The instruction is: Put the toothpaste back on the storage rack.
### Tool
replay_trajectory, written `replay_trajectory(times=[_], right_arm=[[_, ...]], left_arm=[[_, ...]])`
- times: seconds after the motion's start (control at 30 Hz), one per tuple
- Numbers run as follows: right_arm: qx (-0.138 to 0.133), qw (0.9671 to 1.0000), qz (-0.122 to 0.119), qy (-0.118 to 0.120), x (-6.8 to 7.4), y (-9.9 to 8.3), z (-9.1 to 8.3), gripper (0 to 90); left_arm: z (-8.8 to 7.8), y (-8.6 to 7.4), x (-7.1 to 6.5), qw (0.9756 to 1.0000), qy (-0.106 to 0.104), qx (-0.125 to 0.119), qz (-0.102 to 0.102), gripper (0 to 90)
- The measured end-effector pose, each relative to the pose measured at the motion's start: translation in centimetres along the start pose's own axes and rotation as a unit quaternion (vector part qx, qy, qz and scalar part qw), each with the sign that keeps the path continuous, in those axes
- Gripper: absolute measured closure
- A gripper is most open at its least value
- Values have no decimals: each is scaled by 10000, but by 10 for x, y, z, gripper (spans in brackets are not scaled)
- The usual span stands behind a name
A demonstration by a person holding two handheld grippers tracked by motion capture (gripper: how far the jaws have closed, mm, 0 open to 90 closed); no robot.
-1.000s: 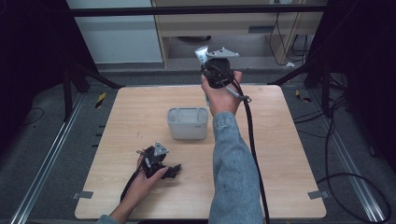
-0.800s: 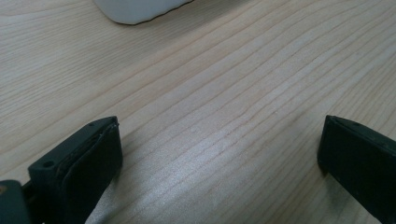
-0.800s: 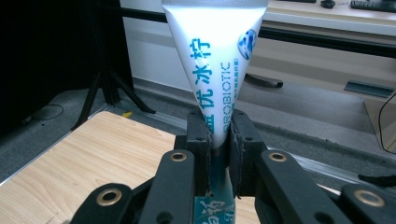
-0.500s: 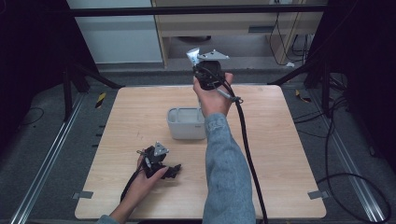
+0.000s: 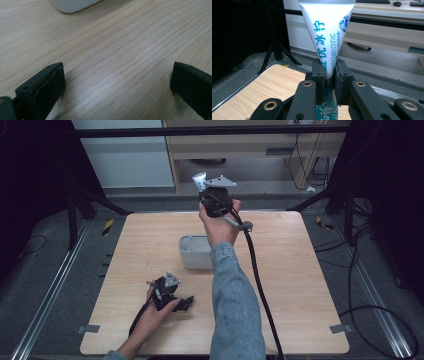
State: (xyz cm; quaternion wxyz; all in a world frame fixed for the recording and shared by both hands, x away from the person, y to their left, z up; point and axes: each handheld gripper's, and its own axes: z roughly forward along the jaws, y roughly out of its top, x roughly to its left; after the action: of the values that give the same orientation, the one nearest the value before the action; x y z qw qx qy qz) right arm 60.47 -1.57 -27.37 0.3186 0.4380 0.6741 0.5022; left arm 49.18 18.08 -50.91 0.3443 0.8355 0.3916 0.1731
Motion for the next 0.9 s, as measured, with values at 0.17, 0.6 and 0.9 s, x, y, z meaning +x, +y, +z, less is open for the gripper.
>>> replay_trajectory(times=[0.17,0.6,0.9], right_arm=[[18,10000,-53,-25,2,-2,1,803],[73,9999,-75,57,3,-11,5,802],[243,9995,-165,146,14,-28,13,802]], left_arm=[[0,0,0,10000,1,2,2,0],[0,0,0,10000,-5,1,-2,0],[1,1,1,10000,-16,3,9,0]])
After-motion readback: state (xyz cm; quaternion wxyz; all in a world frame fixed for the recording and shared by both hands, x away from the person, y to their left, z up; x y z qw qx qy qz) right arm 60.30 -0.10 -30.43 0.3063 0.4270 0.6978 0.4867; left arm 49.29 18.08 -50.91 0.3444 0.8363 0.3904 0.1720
